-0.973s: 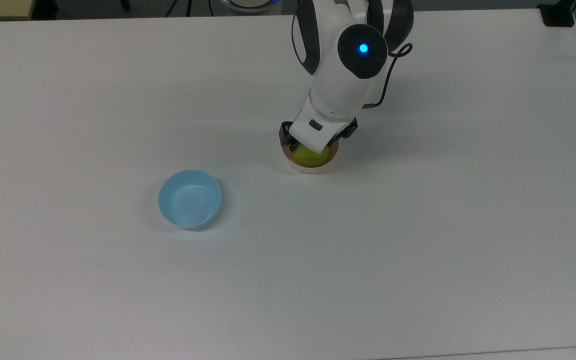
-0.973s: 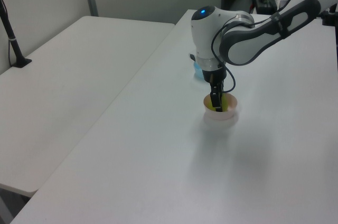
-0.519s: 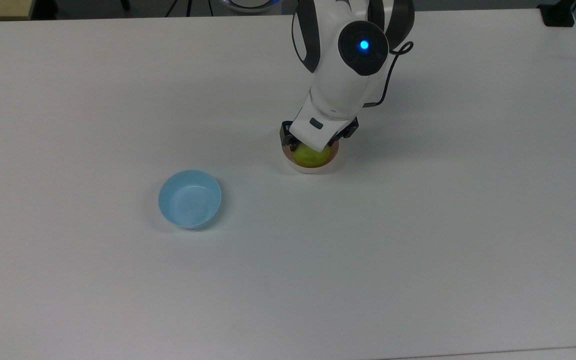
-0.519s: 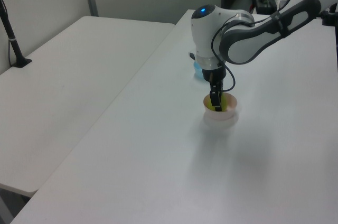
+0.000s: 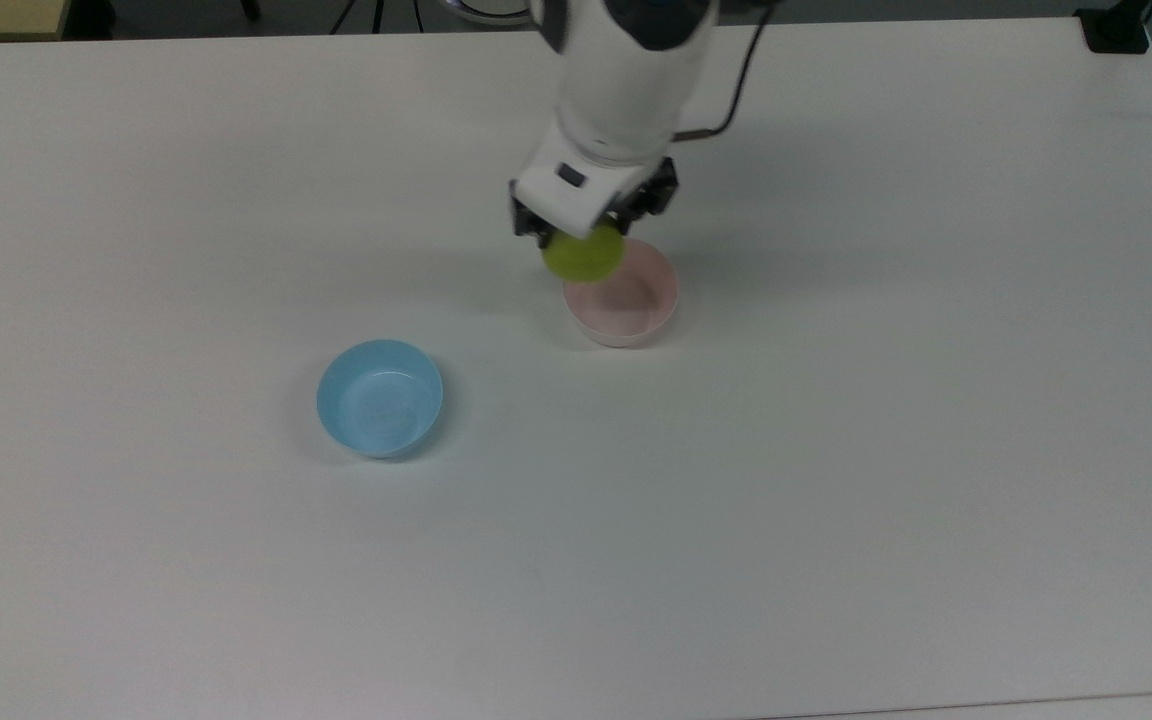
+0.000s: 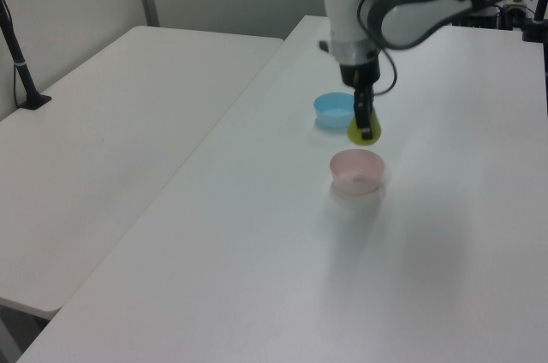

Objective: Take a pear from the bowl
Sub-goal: 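Lift the pear out of the pink bowl and carry it beside the bowls, then lower the pear onto the table and open the gripper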

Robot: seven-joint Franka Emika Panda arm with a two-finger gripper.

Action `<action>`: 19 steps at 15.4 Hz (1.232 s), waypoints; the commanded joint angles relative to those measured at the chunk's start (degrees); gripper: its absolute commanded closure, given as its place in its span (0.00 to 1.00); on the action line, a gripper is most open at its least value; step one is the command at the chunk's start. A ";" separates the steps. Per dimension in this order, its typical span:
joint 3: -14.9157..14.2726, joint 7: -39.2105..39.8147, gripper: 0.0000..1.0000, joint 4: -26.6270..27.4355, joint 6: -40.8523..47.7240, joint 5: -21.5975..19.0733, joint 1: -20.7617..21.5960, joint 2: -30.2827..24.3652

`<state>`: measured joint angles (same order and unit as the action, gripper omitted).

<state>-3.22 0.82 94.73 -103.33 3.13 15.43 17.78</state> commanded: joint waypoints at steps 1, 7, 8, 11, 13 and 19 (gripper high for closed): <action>3.39 6.28 0.58 1.69 2.35 -0.06 -8.73 -2.13; 3.13 11.13 0.57 2.30 1.47 1.61 -14.72 -0.73; 3.04 11.04 0.57 2.30 1.38 2.66 -14.64 0.40; 2.86 10.34 0.57 2.39 -1.25 3.99 -14.63 3.57; 2.60 10.25 0.53 2.30 -2.04 4.08 -14.46 4.54; 2.34 10.08 0.00 2.13 -2.31 4.43 -14.11 4.46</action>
<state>-0.81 11.12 96.63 -105.21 6.24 0.87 23.42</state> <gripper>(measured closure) 0.194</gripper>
